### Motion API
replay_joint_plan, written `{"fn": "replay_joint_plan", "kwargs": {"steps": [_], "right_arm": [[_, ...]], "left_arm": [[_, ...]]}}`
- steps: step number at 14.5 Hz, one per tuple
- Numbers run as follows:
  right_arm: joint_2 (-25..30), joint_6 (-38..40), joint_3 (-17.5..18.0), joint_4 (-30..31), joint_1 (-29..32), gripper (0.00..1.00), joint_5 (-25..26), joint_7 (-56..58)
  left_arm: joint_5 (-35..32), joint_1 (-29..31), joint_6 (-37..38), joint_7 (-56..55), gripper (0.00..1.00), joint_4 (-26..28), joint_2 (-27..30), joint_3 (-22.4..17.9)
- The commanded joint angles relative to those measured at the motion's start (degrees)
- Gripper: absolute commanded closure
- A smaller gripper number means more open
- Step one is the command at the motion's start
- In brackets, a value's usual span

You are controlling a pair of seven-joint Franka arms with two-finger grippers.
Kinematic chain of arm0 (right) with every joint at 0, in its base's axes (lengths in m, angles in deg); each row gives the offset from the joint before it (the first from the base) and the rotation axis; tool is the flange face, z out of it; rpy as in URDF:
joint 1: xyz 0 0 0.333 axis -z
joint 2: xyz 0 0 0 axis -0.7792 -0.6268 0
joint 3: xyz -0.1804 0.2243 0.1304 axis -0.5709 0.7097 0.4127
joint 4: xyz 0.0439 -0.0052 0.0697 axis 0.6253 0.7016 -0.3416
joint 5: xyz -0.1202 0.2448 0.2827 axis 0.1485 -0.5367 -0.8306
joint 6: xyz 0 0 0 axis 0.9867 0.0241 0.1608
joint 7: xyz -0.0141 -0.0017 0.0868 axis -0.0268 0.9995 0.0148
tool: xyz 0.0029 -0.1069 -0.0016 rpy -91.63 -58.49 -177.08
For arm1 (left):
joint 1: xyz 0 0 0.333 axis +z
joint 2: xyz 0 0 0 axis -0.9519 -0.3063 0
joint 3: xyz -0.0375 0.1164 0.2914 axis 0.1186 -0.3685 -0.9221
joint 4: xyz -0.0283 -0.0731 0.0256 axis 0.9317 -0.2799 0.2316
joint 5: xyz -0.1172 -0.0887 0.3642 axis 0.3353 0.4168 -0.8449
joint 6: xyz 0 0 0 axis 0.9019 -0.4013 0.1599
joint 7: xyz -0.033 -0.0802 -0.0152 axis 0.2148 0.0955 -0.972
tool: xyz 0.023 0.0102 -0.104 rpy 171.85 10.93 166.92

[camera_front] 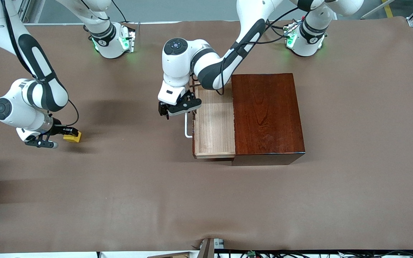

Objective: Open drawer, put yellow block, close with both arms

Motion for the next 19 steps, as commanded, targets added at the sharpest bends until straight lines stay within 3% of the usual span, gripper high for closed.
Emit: {"fn": "replay_joint_plan", "kwargs": {"steps": [1,4,9,12,19], "right_arm": [[0.29,0.26,1.01,0.50,1.52,1.00,0.60,-0.02],[1.77,4.82,1.36,-0.20,1.17,1.00,0.34,-0.19],[5.99,10.63,1.63,-1.17,-0.24,1.00,-1.24,-0.37],[8.54,14.66,1.63,-2.65,-1.38,1.00,-1.34,-0.46],[11.00,29.25,1.63,-11.27,-4.19,1.00,-5.99,-2.20]], "left_arm": [[0.04,-0.95,0.67,4.30,0.00,-1.58,-0.04,-0.96],[-5.14,-1.39,0.85,7.21,0.00,-1.76,-0.04,-0.70],[-5.77,-1.48,2.42,13.98,0.00,-1.58,3.20,-0.78],[-6.56,-0.61,9.35,21.25,0.00,-0.88,8.73,-0.87],[-5.59,9.32,32.29,31.64,0.00,0.35,23.68,-0.52]]}}
